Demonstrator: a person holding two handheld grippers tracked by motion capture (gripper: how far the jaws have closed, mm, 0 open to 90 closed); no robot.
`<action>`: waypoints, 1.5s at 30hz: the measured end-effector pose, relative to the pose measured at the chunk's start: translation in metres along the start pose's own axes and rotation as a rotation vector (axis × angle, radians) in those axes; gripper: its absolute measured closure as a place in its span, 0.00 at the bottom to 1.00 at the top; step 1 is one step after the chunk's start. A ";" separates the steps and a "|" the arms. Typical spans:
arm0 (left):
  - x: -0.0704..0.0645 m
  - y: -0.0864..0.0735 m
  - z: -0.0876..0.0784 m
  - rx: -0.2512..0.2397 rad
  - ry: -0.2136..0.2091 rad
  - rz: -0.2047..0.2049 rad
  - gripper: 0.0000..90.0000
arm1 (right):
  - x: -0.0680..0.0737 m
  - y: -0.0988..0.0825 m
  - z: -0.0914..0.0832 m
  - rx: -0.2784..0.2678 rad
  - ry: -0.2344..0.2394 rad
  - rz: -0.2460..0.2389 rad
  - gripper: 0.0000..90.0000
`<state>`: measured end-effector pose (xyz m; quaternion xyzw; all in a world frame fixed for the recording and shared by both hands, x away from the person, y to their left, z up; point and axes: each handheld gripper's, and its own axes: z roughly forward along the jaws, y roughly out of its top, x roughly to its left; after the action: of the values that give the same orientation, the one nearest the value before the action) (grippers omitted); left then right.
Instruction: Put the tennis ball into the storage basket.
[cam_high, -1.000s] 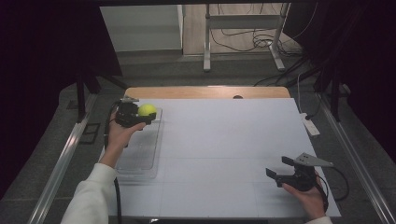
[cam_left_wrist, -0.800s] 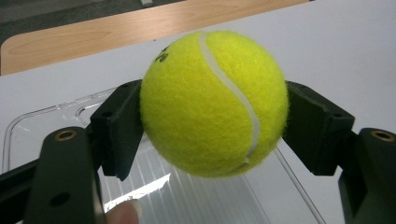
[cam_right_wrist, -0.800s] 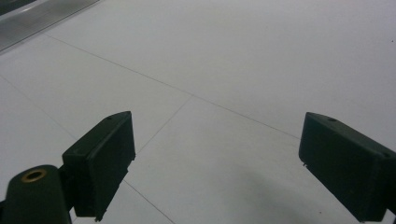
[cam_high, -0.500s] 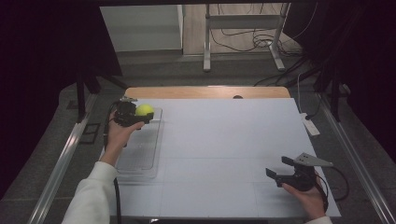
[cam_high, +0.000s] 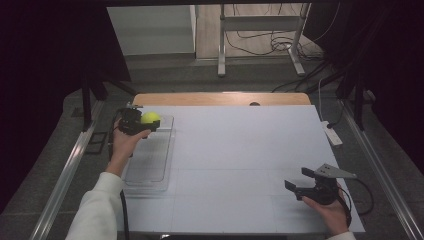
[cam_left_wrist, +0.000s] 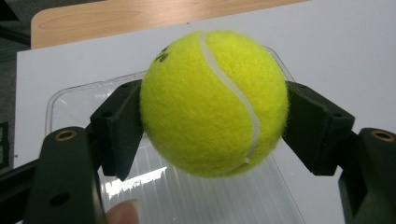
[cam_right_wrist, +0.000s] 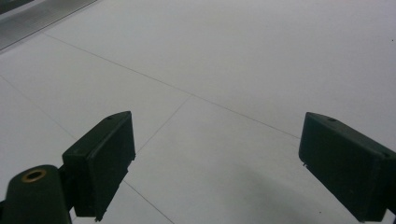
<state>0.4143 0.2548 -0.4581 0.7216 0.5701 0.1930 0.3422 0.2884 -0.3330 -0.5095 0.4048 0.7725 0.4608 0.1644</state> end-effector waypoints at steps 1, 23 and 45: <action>0.001 0.000 -0.001 -0.004 0.003 -0.002 0.30 | 0.000 0.000 0.000 0.000 0.000 -0.001 0.12; 0.018 -0.003 -0.001 0.019 0.068 -0.037 0.30 | 0.000 0.000 0.000 0.001 -0.004 -0.001 0.12; 0.018 -0.014 0.018 0.111 0.084 -0.031 0.30 | 0.000 0.000 0.001 0.003 -0.002 -0.002 0.12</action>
<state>0.4217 0.2690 -0.4821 0.7219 0.6046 0.1858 0.2805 0.2889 -0.3326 -0.5103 0.4049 0.7733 0.4591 0.1650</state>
